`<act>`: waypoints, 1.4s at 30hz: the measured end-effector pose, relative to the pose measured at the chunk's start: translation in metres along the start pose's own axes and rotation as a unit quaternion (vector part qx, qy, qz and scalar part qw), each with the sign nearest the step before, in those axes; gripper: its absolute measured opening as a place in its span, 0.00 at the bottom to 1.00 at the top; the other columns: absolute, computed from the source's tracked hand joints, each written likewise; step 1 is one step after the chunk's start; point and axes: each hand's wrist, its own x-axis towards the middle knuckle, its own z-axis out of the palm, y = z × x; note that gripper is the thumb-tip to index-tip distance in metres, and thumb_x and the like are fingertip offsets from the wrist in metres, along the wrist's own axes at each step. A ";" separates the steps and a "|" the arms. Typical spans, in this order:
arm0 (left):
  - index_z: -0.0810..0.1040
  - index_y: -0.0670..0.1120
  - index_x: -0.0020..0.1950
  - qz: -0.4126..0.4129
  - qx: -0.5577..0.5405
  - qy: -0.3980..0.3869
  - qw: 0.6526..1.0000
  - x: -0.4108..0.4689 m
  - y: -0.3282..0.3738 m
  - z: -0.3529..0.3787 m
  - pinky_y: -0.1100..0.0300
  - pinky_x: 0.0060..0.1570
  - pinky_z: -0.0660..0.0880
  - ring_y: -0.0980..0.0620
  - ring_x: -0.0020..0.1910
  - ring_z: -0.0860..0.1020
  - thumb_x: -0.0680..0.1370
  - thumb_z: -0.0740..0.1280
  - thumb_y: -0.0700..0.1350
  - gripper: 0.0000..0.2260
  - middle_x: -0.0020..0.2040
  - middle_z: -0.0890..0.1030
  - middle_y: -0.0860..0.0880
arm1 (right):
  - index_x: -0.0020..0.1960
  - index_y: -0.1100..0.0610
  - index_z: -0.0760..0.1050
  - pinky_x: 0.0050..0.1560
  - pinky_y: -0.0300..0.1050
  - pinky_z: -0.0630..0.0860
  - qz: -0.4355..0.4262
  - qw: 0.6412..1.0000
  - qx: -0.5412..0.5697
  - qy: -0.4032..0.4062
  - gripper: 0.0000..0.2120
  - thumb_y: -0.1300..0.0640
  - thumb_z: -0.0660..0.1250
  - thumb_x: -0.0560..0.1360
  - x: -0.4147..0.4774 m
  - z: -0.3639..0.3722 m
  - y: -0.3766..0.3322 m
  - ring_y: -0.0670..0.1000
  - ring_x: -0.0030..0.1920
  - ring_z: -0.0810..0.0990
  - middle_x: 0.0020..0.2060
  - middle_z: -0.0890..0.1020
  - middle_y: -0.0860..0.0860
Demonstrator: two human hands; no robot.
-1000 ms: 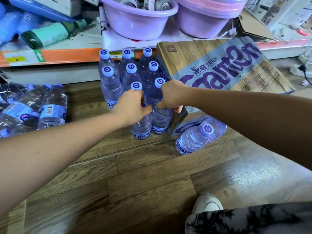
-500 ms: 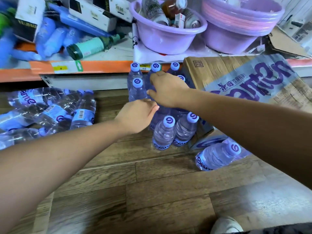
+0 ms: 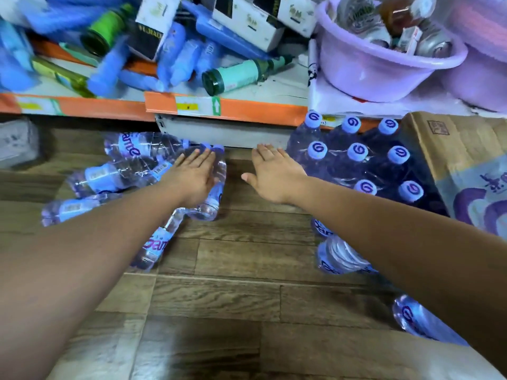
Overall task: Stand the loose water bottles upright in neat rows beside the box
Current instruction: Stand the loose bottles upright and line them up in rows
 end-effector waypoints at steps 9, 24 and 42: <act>0.45 0.45 0.78 -0.025 -0.022 -0.035 0.999 0.004 -0.054 0.028 0.52 0.77 0.46 0.50 0.78 0.44 0.82 0.52 0.53 0.29 0.79 0.44 0.49 | 0.78 0.62 0.46 0.78 0.50 0.44 0.011 0.996 0.065 -0.056 0.32 0.44 0.48 0.81 0.065 0.032 -0.042 0.54 0.79 0.45 0.78 0.48 0.57; 0.61 0.42 0.70 -0.097 0.005 -0.032 0.995 0.012 -0.042 0.044 0.50 0.54 0.72 0.41 0.65 0.68 0.77 0.61 0.44 0.22 0.64 0.72 0.41 | 0.67 0.59 0.66 0.41 0.40 0.78 0.219 0.848 0.479 -0.054 0.28 0.52 0.71 0.72 0.135 0.054 -0.067 0.53 0.50 0.81 0.59 0.78 0.55; 0.76 0.45 0.49 0.027 0.051 -0.182 0.982 -0.019 0.006 0.022 0.58 0.44 0.73 0.45 0.51 0.79 0.68 0.73 0.51 0.15 0.51 0.82 0.45 | 0.62 0.56 0.68 0.37 0.40 0.70 0.061 0.938 0.331 -0.085 0.24 0.53 0.72 0.70 0.039 0.010 -0.023 0.51 0.45 0.74 0.50 0.75 0.51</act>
